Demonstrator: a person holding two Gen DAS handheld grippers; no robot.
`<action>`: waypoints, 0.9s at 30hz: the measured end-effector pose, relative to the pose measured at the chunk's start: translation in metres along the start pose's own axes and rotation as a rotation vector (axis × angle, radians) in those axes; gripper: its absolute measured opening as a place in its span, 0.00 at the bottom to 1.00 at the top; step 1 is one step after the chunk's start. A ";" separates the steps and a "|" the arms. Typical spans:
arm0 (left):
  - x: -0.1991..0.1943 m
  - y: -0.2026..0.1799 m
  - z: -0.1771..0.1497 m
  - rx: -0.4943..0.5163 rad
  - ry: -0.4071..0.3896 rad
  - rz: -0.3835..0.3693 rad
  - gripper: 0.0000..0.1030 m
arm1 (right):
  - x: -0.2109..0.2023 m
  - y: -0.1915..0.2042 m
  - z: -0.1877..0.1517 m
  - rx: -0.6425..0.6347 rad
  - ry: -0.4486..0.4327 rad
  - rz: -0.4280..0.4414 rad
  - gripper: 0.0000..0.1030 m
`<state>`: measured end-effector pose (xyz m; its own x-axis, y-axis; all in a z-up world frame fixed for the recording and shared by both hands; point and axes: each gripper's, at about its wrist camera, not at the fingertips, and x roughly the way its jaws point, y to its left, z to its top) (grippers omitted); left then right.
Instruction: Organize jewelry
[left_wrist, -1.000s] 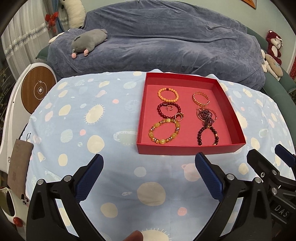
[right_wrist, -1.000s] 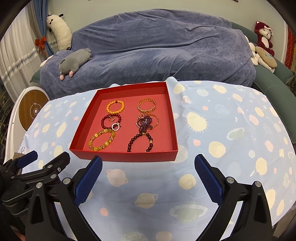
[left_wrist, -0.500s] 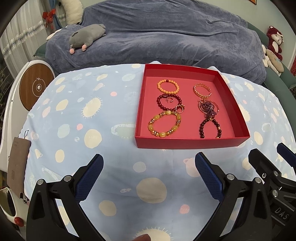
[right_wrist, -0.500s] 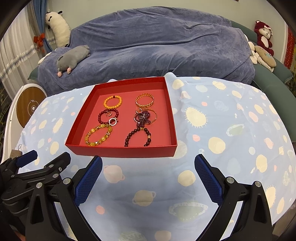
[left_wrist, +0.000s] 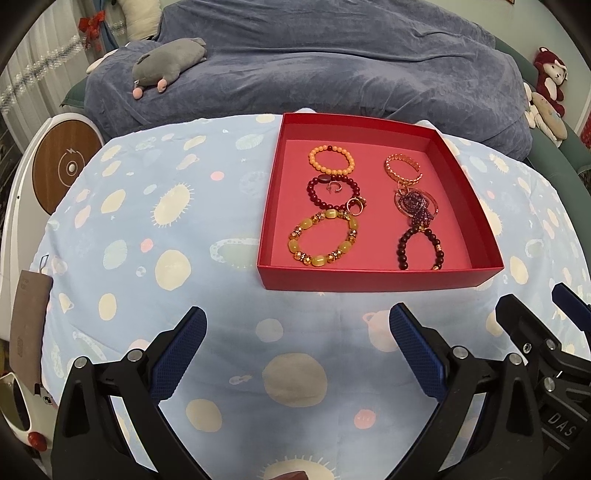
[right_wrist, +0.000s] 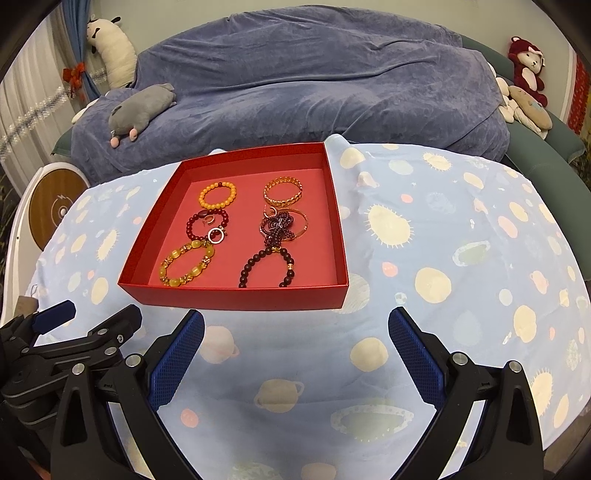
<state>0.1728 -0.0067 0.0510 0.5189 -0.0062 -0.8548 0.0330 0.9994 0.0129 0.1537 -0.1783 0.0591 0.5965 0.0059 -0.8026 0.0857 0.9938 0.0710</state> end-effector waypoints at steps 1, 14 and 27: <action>0.001 0.000 0.001 0.001 0.000 0.001 0.92 | 0.001 0.000 0.000 -0.001 0.001 0.000 0.93; 0.010 0.000 0.004 0.008 0.000 0.009 0.92 | 0.012 0.003 0.004 -0.001 0.017 0.003 0.93; 0.012 0.001 0.007 0.014 -0.005 0.016 0.92 | 0.012 0.004 0.005 -0.004 0.017 0.002 0.93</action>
<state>0.1854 -0.0063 0.0440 0.5237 0.0096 -0.8519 0.0366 0.9988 0.0337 0.1653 -0.1748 0.0524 0.5829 0.0095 -0.8125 0.0814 0.9942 0.0701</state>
